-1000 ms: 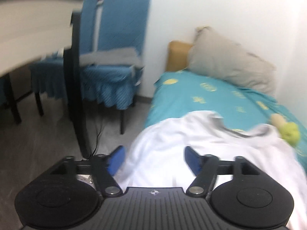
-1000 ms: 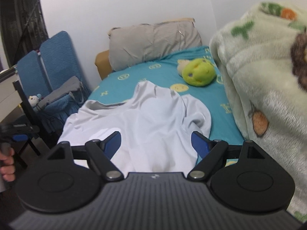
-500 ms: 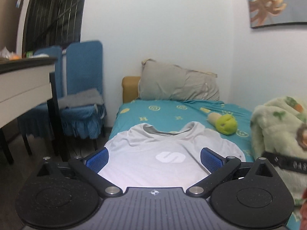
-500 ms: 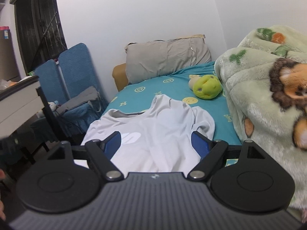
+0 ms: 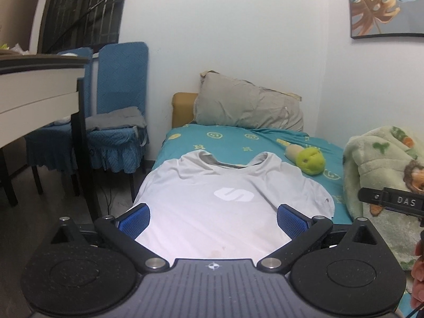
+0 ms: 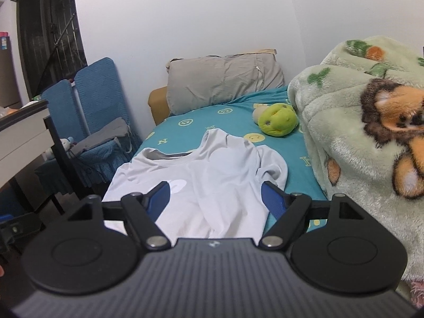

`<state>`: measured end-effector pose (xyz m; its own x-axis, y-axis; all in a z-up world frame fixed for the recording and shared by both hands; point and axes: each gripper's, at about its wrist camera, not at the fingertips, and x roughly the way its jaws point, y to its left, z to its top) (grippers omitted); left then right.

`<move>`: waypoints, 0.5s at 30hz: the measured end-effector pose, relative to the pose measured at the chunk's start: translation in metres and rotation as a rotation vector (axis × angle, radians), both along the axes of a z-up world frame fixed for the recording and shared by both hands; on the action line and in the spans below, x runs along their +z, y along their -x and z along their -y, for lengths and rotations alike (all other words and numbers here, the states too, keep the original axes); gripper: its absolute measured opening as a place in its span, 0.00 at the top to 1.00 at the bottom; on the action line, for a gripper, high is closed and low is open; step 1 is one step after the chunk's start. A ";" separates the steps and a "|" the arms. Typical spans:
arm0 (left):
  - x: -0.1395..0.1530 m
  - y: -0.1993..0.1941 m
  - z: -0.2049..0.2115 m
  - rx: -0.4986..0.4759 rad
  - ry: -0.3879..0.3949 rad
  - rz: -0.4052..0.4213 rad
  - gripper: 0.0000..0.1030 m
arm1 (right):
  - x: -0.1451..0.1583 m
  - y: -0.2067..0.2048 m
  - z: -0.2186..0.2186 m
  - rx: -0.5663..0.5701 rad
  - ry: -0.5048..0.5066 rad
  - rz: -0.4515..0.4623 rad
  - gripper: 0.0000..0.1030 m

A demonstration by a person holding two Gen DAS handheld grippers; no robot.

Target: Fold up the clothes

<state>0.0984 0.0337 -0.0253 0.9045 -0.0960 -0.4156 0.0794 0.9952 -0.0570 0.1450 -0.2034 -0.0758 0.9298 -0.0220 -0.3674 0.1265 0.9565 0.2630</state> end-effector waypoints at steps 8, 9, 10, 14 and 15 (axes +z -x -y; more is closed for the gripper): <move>0.000 -0.001 0.003 0.009 -0.008 -0.005 0.00 | 0.000 -0.002 0.003 0.007 -0.035 0.002 0.24; 0.000 -0.001 0.004 0.007 -0.007 -0.008 0.00 | -0.001 -0.003 0.004 0.006 -0.045 -0.001 0.24; -0.001 -0.002 0.005 0.004 -0.004 -0.011 0.00 | -0.001 -0.005 0.005 0.006 -0.055 -0.004 0.24; -0.005 -0.005 0.010 0.002 -0.002 -0.030 0.00 | -0.006 -0.013 0.012 -0.010 -0.098 -0.020 0.24; -0.006 -0.006 0.011 0.003 -0.001 -0.034 0.00 | -0.008 -0.016 0.015 -0.015 -0.109 -0.024 0.24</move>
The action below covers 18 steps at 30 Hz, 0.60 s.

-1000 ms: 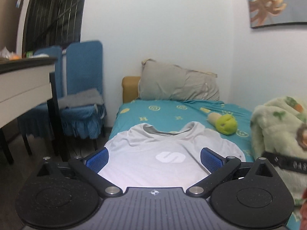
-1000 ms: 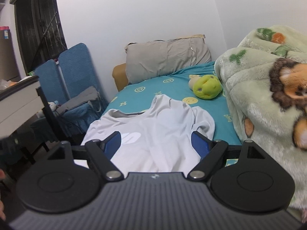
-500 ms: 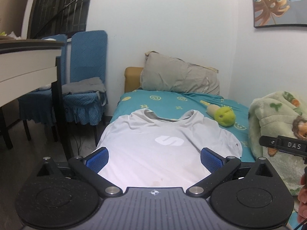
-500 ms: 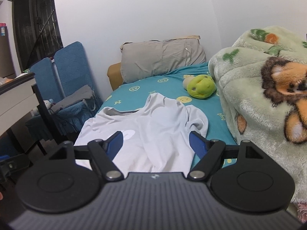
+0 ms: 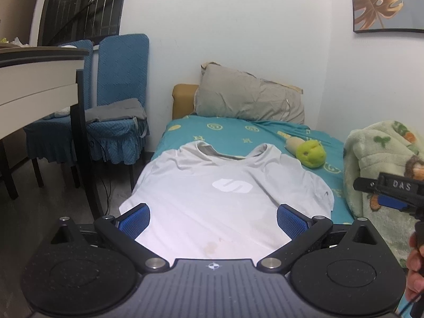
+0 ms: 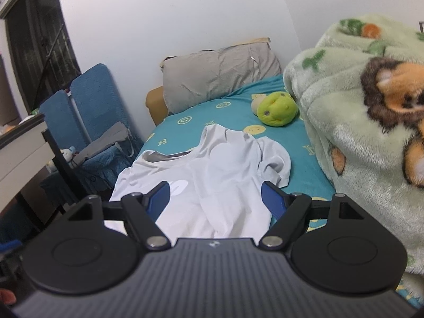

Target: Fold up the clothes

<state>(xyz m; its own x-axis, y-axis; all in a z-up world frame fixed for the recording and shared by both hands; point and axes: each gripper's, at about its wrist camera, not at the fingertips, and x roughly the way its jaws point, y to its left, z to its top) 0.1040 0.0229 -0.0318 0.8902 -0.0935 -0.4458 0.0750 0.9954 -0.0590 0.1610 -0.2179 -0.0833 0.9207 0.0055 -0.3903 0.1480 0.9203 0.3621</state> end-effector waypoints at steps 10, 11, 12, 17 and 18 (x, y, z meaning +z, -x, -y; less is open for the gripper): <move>-0.011 -0.008 0.011 0.002 0.016 -0.036 0.00 | -0.028 -0.050 0.046 -0.024 -0.233 -0.040 0.24; -0.012 -0.010 0.010 0.004 0.023 -0.040 0.00 | -0.034 -0.058 0.051 -0.027 -0.259 -0.050 0.24; -0.014 -0.011 0.008 0.006 0.036 -0.047 0.00 | -0.041 -0.066 0.056 -0.039 -0.290 -0.056 0.24; -0.028 -0.024 0.000 0.019 0.079 -0.097 0.00 | -0.076 -0.105 0.080 -0.114 -0.440 -0.067 0.30; -0.032 -0.028 -0.002 0.020 0.084 -0.106 0.00 | -0.082 -0.113 0.083 -0.131 -0.455 -0.068 0.30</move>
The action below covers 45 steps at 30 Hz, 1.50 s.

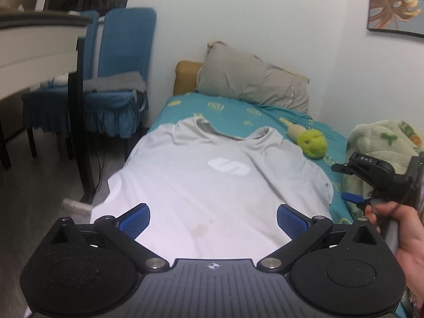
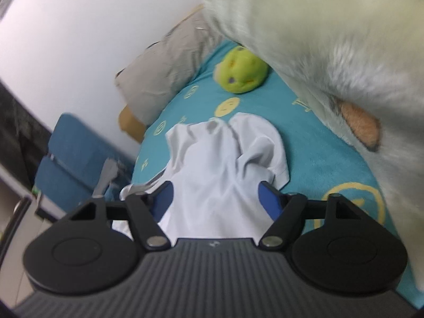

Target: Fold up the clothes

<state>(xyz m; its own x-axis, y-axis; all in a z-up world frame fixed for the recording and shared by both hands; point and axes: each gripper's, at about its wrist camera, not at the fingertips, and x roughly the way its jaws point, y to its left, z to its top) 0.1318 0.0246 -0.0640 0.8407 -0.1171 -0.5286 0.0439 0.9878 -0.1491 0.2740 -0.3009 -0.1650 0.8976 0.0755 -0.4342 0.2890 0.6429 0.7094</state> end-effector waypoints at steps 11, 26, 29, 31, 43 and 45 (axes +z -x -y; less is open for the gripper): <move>-0.033 -0.048 -0.007 0.007 0.054 -0.039 0.00 | -0.050 -0.057 0.024 -0.263 0.086 -0.079 0.41; -0.041 -0.058 0.001 -0.026 0.062 -0.047 0.00 | 0.006 -0.080 -0.002 -0.243 0.604 -0.117 0.95; -0.038 -0.056 -0.001 -0.023 0.056 -0.035 0.00 | 0.019 -0.082 -0.007 -0.269 0.749 -0.155 0.95; -0.036 -0.055 -0.001 -0.024 0.047 -0.026 0.00 | 0.018 -0.085 -0.013 -0.261 0.814 -0.186 0.95; -0.028 -0.053 -0.011 0.022 -0.003 0.011 0.00 | 0.025 -0.081 -0.194 0.381 1.030 0.096 0.93; -0.026 -0.052 -0.013 0.030 -0.008 0.016 0.00 | 0.018 -0.092 -0.196 0.493 0.942 0.039 0.78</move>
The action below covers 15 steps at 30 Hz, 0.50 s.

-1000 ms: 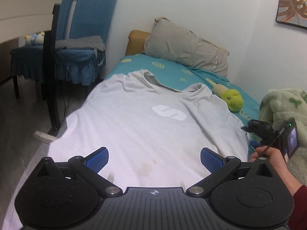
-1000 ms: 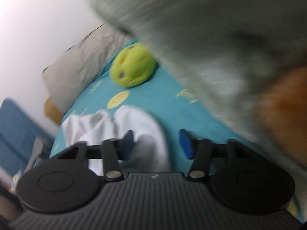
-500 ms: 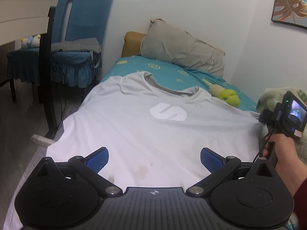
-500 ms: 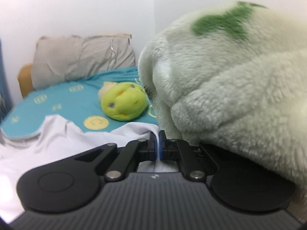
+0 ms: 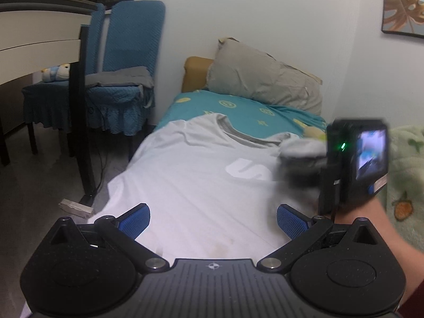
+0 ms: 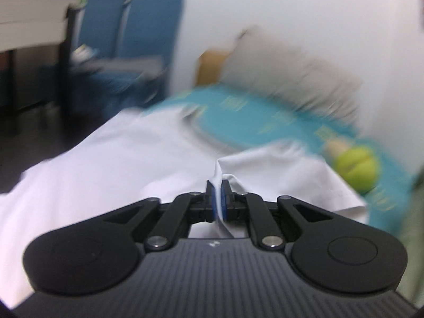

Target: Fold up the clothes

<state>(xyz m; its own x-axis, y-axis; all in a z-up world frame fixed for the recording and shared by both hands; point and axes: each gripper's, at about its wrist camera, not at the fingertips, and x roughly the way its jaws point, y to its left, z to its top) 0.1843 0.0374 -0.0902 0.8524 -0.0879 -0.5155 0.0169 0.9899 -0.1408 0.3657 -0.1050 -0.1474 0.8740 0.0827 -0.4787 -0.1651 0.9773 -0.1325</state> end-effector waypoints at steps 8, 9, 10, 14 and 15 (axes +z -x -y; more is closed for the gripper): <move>0.007 0.002 -0.007 0.029 -0.020 0.023 0.00 | 0.029 0.023 0.040 -0.053 -0.345 -0.036 0.00; 0.008 0.003 -0.006 0.027 -0.028 0.029 0.00 | 0.034 0.028 0.042 -0.073 -0.371 -0.022 0.00; 0.010 0.005 -0.004 0.020 -0.041 0.038 0.00 | 0.040 0.037 0.047 -0.088 -0.387 -0.012 0.00; 0.018 0.016 0.002 -0.017 -0.064 0.071 0.00 | 0.068 0.067 0.064 -0.148 -0.402 0.016 0.00; 0.020 0.020 0.004 -0.028 -0.070 0.079 0.00 | 0.078 0.079 0.067 -0.160 -0.405 0.016 0.00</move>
<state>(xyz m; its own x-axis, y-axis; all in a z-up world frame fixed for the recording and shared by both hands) 0.1644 0.0336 -0.0706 0.8882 -0.0789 -0.4526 0.0535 0.9962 -0.0687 0.2870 -0.1725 -0.0698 0.8984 0.1237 -0.4215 -0.0080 0.9640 0.2658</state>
